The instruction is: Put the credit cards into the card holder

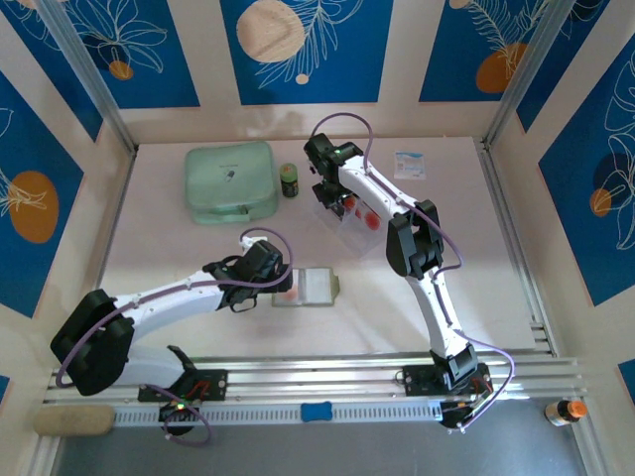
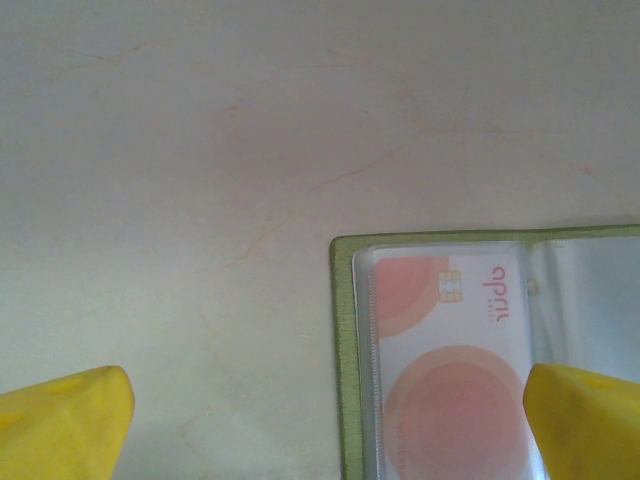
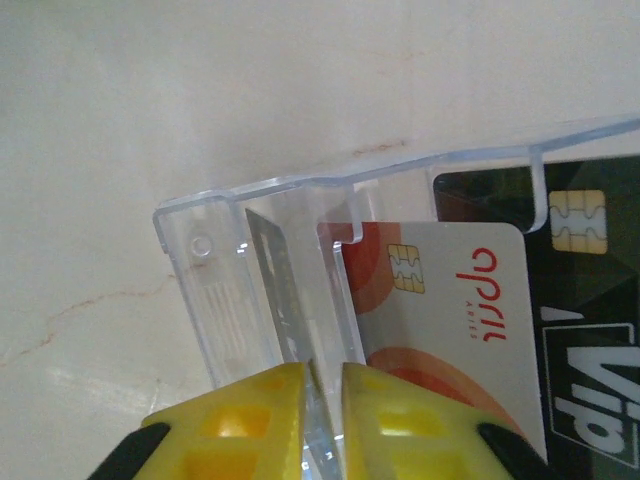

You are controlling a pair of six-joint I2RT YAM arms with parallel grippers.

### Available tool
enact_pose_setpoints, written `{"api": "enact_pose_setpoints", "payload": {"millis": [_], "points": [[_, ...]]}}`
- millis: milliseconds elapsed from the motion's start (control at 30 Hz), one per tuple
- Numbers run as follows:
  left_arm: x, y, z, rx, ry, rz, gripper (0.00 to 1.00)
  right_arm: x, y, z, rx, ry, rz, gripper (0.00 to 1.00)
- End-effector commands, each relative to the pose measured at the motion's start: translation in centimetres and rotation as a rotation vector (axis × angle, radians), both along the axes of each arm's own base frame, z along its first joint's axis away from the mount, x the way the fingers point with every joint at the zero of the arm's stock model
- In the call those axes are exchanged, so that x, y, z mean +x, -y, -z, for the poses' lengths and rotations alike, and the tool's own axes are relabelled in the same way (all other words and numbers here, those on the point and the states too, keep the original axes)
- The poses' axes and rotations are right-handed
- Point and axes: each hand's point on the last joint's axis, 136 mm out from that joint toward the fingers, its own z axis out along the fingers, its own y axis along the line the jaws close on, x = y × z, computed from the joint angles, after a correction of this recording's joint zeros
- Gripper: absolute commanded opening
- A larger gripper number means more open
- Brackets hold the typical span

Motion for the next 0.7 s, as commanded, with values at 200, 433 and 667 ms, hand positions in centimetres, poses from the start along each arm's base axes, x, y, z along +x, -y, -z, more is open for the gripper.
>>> {"api": "enact_pose_setpoints", "payload": {"millis": [200, 433, 667], "points": [[0.2, 0.0, 0.0, -0.012, -0.001, -0.014, 1.00, -0.3, -0.7, -1.5, 0.048, 0.006, -0.026, 0.06], [0.1, -0.1, -0.1, -0.016, 0.000, -0.014, 1.00, 0.0, -0.9, -4.2, 0.061, 0.069, -0.057, 0.00], [0.4, -0.3, -1.0, -0.009, 0.025, -0.010, 1.00, -0.8, -1.6, -9.2, 0.132, 0.148, -0.068, 0.00]]}}
